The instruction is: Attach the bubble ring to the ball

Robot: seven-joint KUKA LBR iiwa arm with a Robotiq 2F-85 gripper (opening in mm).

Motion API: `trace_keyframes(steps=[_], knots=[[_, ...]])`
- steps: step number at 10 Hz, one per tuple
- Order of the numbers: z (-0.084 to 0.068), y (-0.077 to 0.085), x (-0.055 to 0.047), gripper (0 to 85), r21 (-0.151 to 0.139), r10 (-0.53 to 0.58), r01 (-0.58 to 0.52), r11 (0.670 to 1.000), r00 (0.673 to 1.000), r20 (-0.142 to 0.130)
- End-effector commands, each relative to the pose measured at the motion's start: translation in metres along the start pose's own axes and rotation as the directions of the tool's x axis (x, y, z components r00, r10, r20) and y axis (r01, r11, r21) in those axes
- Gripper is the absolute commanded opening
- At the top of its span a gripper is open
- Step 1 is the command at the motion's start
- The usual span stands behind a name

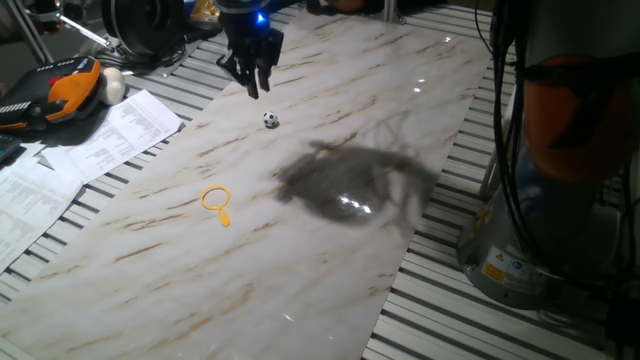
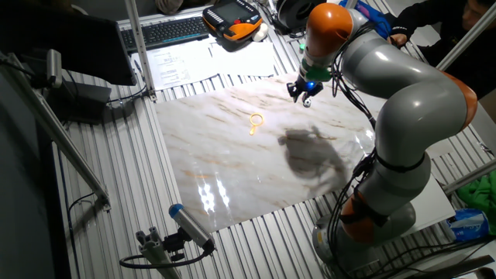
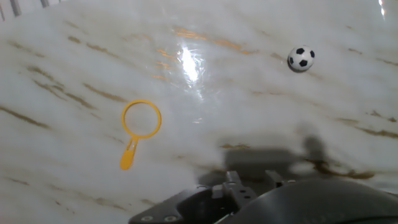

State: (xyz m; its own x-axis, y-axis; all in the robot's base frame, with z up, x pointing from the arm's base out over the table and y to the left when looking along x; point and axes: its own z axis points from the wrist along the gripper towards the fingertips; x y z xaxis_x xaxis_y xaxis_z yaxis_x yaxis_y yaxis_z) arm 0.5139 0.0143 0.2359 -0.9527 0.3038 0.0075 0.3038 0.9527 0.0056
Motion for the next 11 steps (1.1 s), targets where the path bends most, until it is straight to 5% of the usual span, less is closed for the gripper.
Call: trace_keyframes(steps=[1,3,5,8,11], knots=[[0.001,0.006,0.001,0.0,-0.002,0.25,-0.249,0.968,0.968,0.004],[0.004,0.019,0.006,0.0,-0.002,0.281,-0.281,0.96,0.96,0.008],[0.005,0.021,0.007,0.0,-0.045,0.309,-0.31,0.95,0.951,-0.022],[0.006,0.021,0.006,0.0,0.007,0.394,-0.395,0.919,0.919,0.03],[0.005,0.021,0.007,0.0,-0.003,0.446,-0.446,0.895,0.895,0.027]])
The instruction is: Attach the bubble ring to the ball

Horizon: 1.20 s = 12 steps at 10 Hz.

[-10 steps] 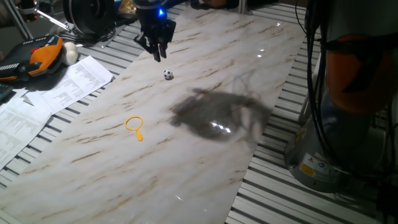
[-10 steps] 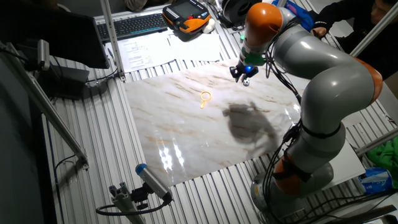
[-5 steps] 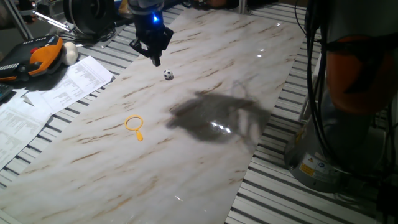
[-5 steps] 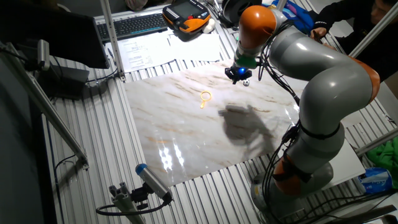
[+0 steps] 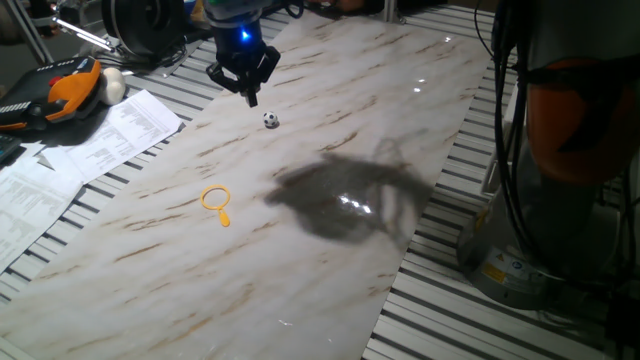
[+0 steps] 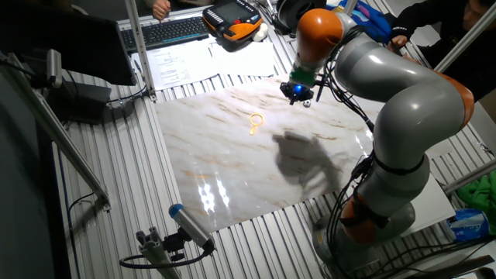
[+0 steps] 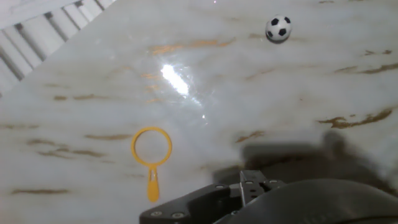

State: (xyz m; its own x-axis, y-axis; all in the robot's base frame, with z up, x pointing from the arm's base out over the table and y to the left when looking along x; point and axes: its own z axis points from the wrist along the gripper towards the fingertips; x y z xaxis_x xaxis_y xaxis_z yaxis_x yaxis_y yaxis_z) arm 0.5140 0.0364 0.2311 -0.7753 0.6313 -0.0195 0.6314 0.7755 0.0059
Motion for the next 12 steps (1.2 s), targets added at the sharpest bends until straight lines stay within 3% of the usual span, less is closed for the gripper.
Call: trace_keyframes(steps=[1,7,8,10,12], knots=[[-0.0001,0.0,0.0,0.0,0.005,0.101,-0.101,0.995,0.995,0.018],[-0.0016,0.0012,-0.0013,0.0,0.032,0.09,-0.091,0.995,0.995,0.051],[-0.0016,0.0012,-0.0013,0.0,0.051,0.082,-0.086,0.995,0.995,0.064],[-0.0016,0.0012,-0.0013,0.0,0.093,0.044,-0.048,0.994,0.998,0.047],[-0.0016,0.0012,-0.0013,0.0,0.094,0.022,-0.026,0.995,0.999,0.045]])
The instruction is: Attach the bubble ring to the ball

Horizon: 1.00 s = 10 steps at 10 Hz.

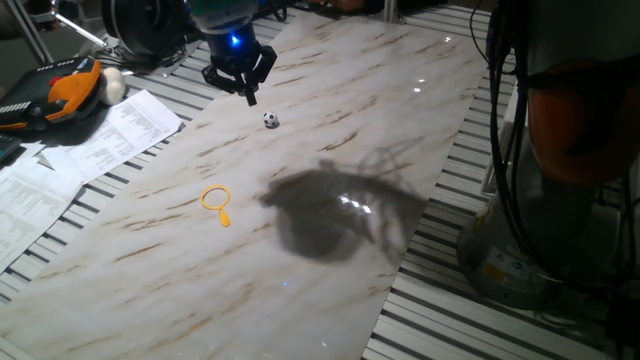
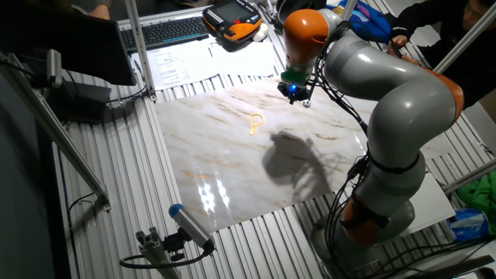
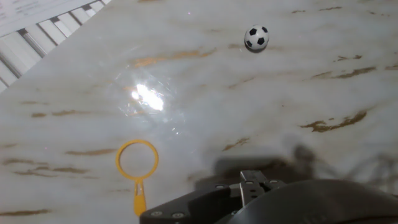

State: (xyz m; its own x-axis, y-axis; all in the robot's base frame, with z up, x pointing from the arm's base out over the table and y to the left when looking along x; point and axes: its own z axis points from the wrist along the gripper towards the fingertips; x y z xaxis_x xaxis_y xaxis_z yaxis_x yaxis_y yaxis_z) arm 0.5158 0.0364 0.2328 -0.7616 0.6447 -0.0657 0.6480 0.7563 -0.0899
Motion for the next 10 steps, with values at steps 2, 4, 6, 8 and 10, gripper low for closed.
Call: trace_keyframes(steps=[2,4,6,8,10], knots=[[0.0001,0.0,0.0002,0.0,0.019,-0.019,0.019,1.0,1.0,-0.003],[0.0001,0.0,0.0002,0.0,0.019,-0.032,0.032,0.999,0.999,-0.01],[0.0001,0.0,0.0002,0.0,0.024,-0.036,0.036,0.999,0.999,-0.007],[0.0001,0.0,0.0002,0.0,0.023,-0.044,0.044,0.999,0.999,-0.016],[0.0001,0.0,0.0002,0.0,0.022,-0.05,0.05,0.998,0.999,-0.018]])
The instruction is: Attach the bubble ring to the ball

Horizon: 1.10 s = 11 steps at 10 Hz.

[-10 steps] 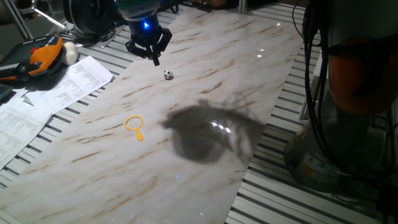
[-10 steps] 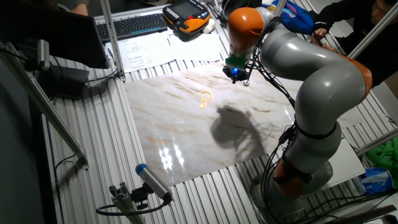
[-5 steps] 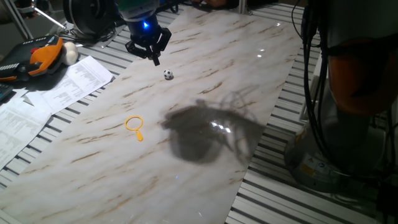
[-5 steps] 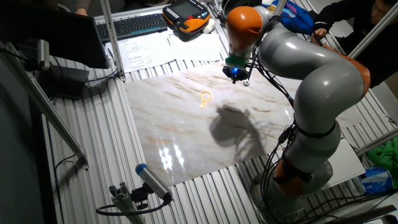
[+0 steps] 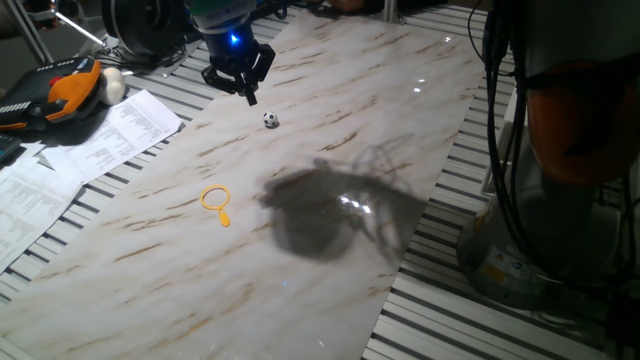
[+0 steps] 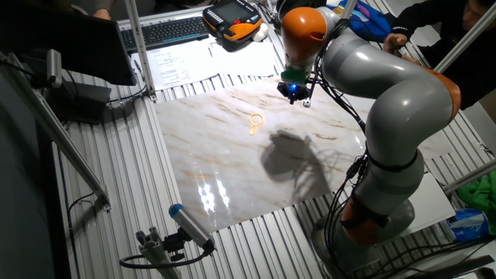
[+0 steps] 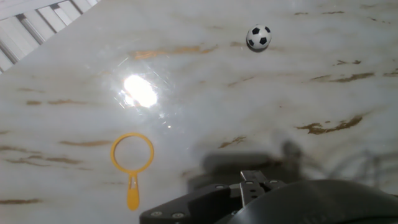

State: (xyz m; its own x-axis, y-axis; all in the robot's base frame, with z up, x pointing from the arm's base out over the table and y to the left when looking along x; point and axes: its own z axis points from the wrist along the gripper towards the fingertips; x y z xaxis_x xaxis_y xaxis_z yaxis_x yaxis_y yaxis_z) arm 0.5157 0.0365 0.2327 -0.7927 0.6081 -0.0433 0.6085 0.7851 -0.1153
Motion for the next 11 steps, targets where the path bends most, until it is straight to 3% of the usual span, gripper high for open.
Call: trace_keyframes(steps=[1,8,11], knots=[[0.0,0.0,0.0,0.0,0.0,0.0,0.0,1.0,1.0,-0.002],[0.0,0.0,0.0,0.0,0.003,-0.031,0.031,1.0,1.0,0.001],[0.0,0.0,0.0,0.0,-0.012,-0.057,0.057,0.998,0.998,-0.001]])
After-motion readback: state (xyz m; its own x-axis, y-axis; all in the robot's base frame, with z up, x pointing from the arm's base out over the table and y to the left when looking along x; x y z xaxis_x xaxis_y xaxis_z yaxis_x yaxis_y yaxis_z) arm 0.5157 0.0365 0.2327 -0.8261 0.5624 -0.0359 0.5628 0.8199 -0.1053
